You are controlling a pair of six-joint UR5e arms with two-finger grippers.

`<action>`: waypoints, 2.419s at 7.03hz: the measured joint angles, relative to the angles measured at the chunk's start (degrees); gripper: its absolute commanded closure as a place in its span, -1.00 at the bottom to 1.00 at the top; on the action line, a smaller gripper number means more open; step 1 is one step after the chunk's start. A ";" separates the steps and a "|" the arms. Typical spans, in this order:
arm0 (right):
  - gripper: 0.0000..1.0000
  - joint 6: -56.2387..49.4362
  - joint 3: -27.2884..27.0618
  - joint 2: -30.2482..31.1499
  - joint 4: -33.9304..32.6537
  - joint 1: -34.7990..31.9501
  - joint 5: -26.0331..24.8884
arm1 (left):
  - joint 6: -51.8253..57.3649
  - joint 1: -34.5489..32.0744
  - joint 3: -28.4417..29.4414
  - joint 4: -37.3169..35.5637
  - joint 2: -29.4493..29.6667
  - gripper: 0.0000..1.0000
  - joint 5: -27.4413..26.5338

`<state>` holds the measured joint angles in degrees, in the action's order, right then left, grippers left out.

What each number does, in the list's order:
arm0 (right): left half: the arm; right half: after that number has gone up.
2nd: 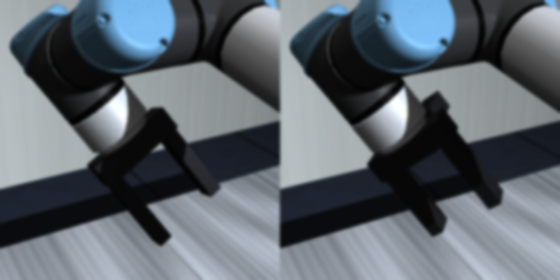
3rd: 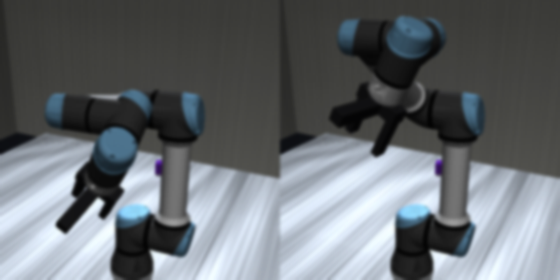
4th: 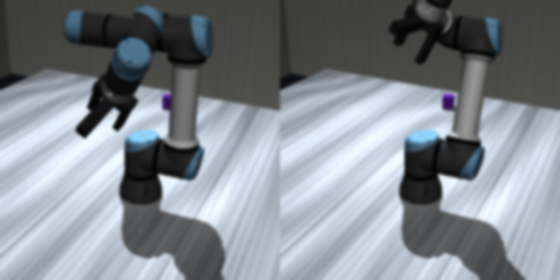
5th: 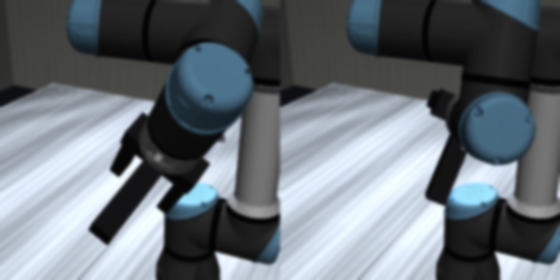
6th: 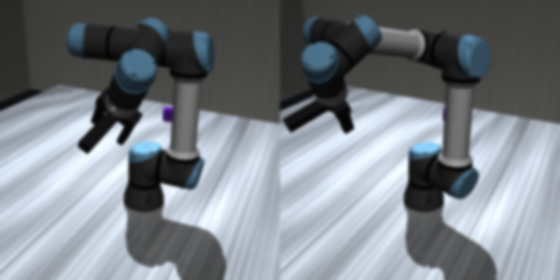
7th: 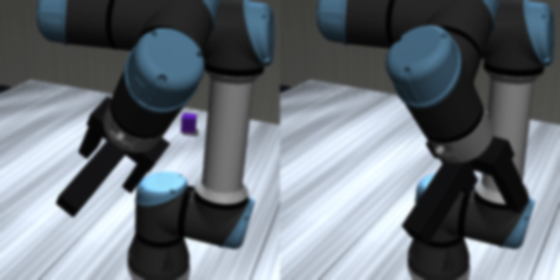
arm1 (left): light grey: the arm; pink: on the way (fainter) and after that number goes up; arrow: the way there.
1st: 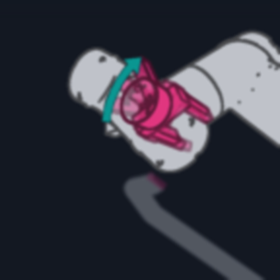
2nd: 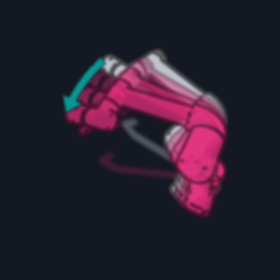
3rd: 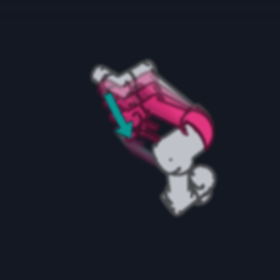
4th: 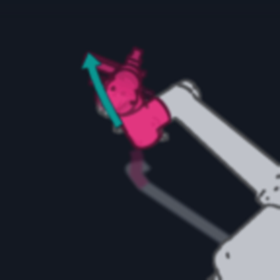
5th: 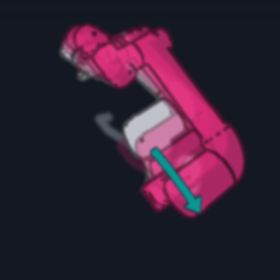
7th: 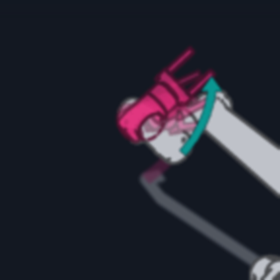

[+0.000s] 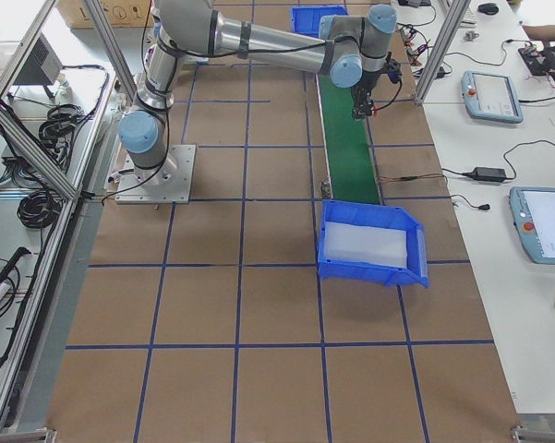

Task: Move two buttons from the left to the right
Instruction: 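Grasp the red-capped button on the belt with the right gripper and lift, then carry the red button to the right bin and release it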

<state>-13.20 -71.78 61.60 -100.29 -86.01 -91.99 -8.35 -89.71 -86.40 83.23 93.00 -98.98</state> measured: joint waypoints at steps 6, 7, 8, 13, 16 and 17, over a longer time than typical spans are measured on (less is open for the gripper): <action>0.84 -25.29 -0.34 3.76 4.94 22.59 -5.05 | 2.06 1.15 -1.00 0.35 -0.16 -1.00 4.44; 0.84 -26.82 -0.39 3.45 5.26 25.77 -4.41 | 2.15 1.08 -1.14 0.47 0.03 -1.00 4.45; 0.84 -27.57 -0.36 2.96 5.15 27.96 -4.10 | 2.19 0.92 -1.17 0.69 0.01 -1.00 4.36; 0.84 -27.61 0.68 -4.37 -1.10 30.69 -3.27 | 2.28 0.73 -1.05 1.04 -0.62 -1.00 4.47; 0.84 -27.43 0.72 -6.77 -2.78 30.57 -2.79 | 2.29 0.97 -0.69 1.00 -0.60 -1.00 6.54; 0.84 -27.36 0.70 -7.39 -2.90 30.51 -2.72 | 2.29 0.97 -0.64 0.97 -0.64 -1.00 6.93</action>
<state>-40.56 -71.08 54.21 -103.19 -55.50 -94.71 -6.06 -88.74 -87.04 84.20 92.36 -92.05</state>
